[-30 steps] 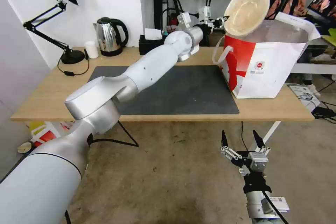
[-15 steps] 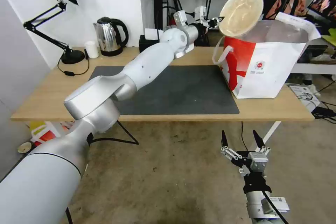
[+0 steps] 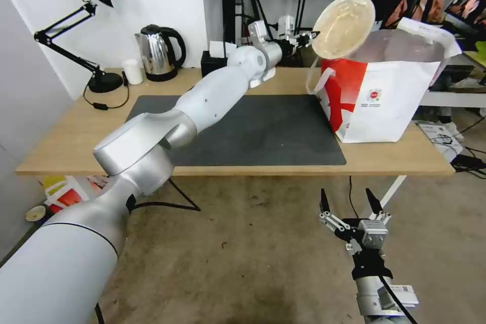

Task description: Pick up the trash from the table and place it into the takeout bag.

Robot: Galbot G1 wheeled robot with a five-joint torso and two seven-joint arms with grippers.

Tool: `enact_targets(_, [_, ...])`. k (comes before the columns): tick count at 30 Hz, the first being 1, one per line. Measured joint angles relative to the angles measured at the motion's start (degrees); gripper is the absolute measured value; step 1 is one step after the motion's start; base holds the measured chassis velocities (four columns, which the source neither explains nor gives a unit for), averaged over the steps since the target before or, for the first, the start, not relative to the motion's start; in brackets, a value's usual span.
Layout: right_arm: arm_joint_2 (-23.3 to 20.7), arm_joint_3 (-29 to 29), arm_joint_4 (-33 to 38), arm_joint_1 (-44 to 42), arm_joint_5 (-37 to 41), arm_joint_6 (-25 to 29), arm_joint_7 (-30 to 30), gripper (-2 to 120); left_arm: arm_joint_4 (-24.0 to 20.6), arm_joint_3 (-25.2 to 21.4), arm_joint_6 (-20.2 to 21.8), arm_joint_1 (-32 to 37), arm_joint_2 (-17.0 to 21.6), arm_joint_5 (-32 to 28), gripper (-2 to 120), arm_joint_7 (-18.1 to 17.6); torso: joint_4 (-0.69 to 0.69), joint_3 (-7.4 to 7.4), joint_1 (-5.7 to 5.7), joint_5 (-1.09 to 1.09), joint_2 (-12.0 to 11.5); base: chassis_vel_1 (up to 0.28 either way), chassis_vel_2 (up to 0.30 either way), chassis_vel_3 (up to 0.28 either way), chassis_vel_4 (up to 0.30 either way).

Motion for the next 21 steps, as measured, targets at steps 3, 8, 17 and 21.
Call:
enact_targets(3, [0.0, 0.0, 0.0, 0.0, 0.0, 0.0, 0.0, 100, 0.3, 0.0, 1.6, 0.0, 0.0, 1.6, 0, 0.5, 0.00, 0.00, 0.00, 0.00, 0.0, 0.000, 0.000, 0.000, 0.000])
enact_targets(8, [0.0, 0.0, 0.0, 0.0, 0.0, 0.0, 0.0, 100, 0.5, 0.1, 4.5, -0.1, 0.0, 4.6, 0, 1.3, 0.01, 0.00, 0.00, 0.00, 0.0, 0.000, 0.000, 0.000, 0.000])
enact_targets(17, [0.0, 0.0, 0.0, 0.0, 0.0, 0.0, 0.0, 100, 0.7, 0.3, 7.8, -0.1, 0.0, 8.1, 0, 3.0, 0.01, 0.00, 0.00, 0.00, 0.0, 0.000, 0.000, 0.000, 0.000])
enact_targets(21, [0.0, 0.0, 0.0, 0.0, 0.0, 0.0, 0.0, 100, 0.7, 0.1, 9.3, -0.2, 0.0, 8.9, 0, 3.5, 0.00, 0.00, 0.00, 0.00, 0.0, 0.000, 0.000, 0.000, 0.000])
